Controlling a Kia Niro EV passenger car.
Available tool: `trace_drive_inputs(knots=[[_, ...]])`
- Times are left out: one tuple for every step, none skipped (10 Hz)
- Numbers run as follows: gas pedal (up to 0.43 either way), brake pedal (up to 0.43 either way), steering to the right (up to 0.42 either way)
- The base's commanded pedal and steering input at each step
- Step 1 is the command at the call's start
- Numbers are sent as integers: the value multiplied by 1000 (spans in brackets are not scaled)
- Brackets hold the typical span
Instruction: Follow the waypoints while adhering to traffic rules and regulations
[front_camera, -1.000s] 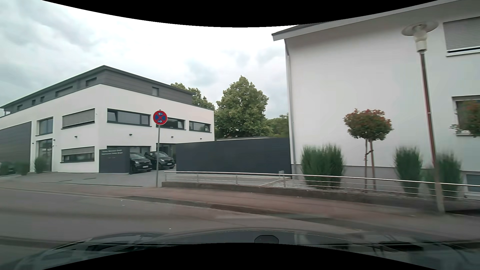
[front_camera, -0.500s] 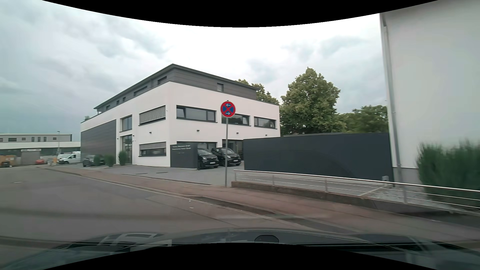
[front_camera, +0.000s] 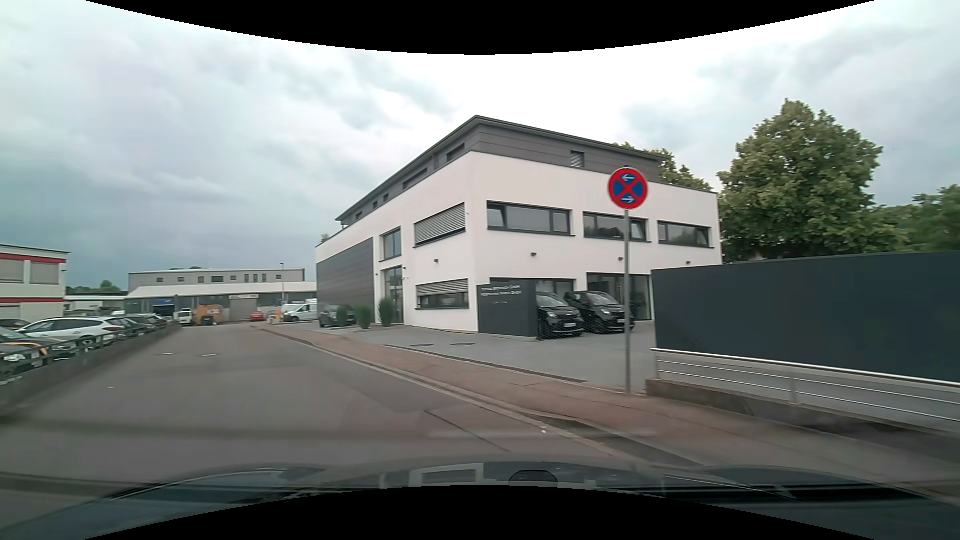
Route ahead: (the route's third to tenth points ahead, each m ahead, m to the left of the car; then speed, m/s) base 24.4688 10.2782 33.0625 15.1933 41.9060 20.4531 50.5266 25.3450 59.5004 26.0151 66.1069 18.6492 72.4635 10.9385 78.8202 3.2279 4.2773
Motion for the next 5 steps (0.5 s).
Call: trace_drive_inputs(knots=[[220, 0, -495], [220, 0, -449], [220, 0, -390], [220, 0, -340], [220, 0, -306]])
